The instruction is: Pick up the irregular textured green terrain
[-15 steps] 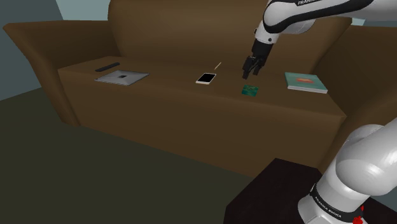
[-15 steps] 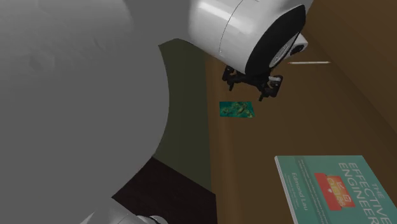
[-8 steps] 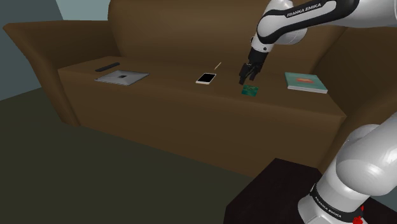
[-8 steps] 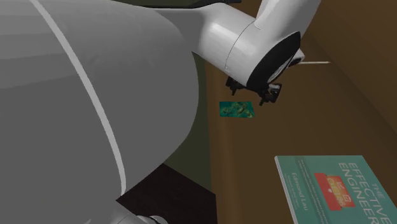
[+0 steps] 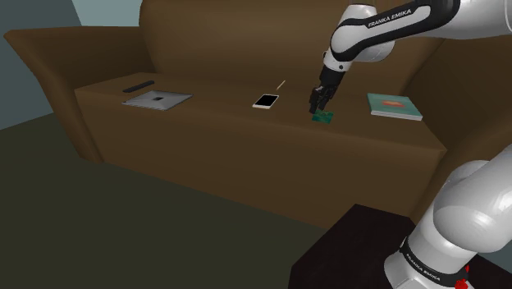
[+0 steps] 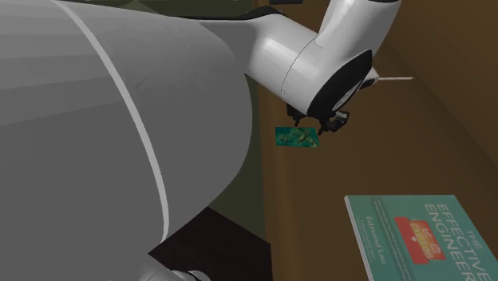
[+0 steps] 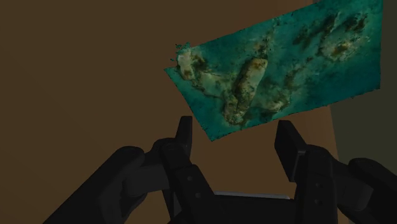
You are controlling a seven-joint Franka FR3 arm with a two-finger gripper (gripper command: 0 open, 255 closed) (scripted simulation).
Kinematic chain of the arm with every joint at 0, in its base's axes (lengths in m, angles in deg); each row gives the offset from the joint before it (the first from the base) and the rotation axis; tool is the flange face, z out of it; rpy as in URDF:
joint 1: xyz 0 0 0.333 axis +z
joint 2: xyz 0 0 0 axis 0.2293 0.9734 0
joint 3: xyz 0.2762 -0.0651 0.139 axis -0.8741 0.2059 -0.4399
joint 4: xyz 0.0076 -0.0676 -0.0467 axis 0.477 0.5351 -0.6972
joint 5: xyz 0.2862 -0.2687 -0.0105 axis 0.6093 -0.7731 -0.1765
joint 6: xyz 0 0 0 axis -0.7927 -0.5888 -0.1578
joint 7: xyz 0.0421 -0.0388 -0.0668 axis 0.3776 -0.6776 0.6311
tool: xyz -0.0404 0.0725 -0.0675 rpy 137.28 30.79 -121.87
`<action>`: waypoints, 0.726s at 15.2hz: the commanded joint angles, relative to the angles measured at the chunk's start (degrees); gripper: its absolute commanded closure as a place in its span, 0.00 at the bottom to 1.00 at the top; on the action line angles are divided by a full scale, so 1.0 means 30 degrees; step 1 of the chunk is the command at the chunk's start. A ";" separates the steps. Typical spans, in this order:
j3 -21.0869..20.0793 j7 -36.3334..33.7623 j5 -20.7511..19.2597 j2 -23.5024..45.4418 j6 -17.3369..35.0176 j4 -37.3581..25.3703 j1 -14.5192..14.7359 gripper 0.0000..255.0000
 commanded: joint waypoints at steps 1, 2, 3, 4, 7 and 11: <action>0.0004 0.0000 -0.0002 0.0005 -0.0001 0.0006 -0.0003 1.00; 0.0004 -0.0001 -0.0003 0.0001 -0.0004 0.0007 -0.0003 1.00; 0.0003 -0.0002 -0.0003 0.0000 0.0000 0.0011 -0.0003 1.00; 0.0002 -0.0003 -0.0003 0.0000 -0.0001 0.0010 -0.0003 1.00; -0.0030 -0.0061 -0.0026 -0.0061 -0.0509 -0.0441 -0.0003 1.00; -0.0095 -0.0179 -0.0069 -0.0190 -0.1544 -0.1353 0.0000 1.00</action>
